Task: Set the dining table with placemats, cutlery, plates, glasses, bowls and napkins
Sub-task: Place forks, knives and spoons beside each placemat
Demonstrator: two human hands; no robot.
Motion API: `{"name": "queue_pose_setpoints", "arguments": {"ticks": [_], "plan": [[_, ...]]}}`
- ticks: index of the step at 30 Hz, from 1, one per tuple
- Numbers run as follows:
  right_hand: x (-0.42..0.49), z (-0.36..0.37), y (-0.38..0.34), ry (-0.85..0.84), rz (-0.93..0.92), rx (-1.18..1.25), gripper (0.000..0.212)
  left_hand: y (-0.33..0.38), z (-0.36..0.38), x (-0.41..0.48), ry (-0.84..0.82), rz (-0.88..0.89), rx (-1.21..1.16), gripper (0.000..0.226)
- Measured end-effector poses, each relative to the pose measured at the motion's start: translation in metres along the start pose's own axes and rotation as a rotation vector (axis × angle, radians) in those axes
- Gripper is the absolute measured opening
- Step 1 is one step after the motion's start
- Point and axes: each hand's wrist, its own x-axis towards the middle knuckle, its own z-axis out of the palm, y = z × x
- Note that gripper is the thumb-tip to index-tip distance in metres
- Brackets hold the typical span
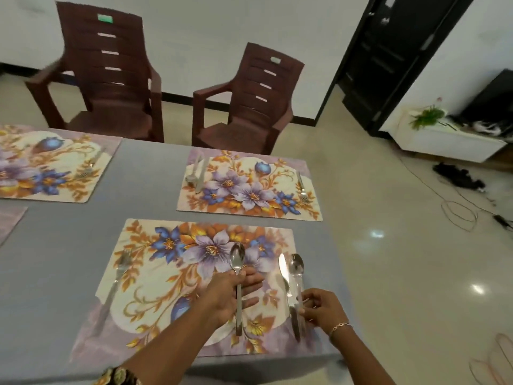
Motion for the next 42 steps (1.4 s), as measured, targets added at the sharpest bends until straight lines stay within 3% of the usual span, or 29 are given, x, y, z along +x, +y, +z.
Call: {"name": "queue_pose_setpoints", "arguments": {"ticks": [12, 17, 20, 23, 25, 28, 32, 37, 42], "plan": [[0.021, 0.005, 0.015, 0.047, 0.056, -0.138, 0.026, -0.011, 0.001, -0.009, 0.047, -0.017, 0.058, 0.021], [0.020, 0.005, 0.015, 0.075, 0.026, -0.360, 0.026, -0.015, 0.000, -0.011, 0.039, -0.024, 0.046, 0.021], [0.015, 0.005, 0.008, 0.122, -0.019, -0.479, 0.021, -0.015, -0.003, -0.011, 0.059, -0.006, 0.033, 0.024], [0.006, 0.017, -0.013, 0.171, -0.161, -0.414, 0.018, -0.013, -0.008, -0.014, 0.084, 0.022, 0.002, 0.026], [-0.003, 0.036, -0.036, 0.060, -0.248, -0.261, 0.025, -0.012, -0.015, -0.020, 0.098, 0.044, -0.017, 0.026], [-0.019, 0.074, -0.072, -0.215, -0.309, -0.059, 0.009, -0.006, -0.029, -0.036, 0.139, 0.098, -0.050, 0.028], [-0.037, 0.131, -0.111, -0.542, -0.412, -0.044, 0.010, -0.003, -0.063, -0.064, 0.251, 0.202, -0.153, 0.030], [-0.057, 0.204, -0.151, -0.723, -0.428, -0.069, 0.015, 0.008, -0.125, -0.102, 0.326, 0.310, -0.242, 0.024], [-0.075, 0.284, -0.193, -0.815, -0.394, -0.038, 0.019, 0.028, -0.205, -0.128, 0.425, 0.424, -0.151, 0.028]]}}
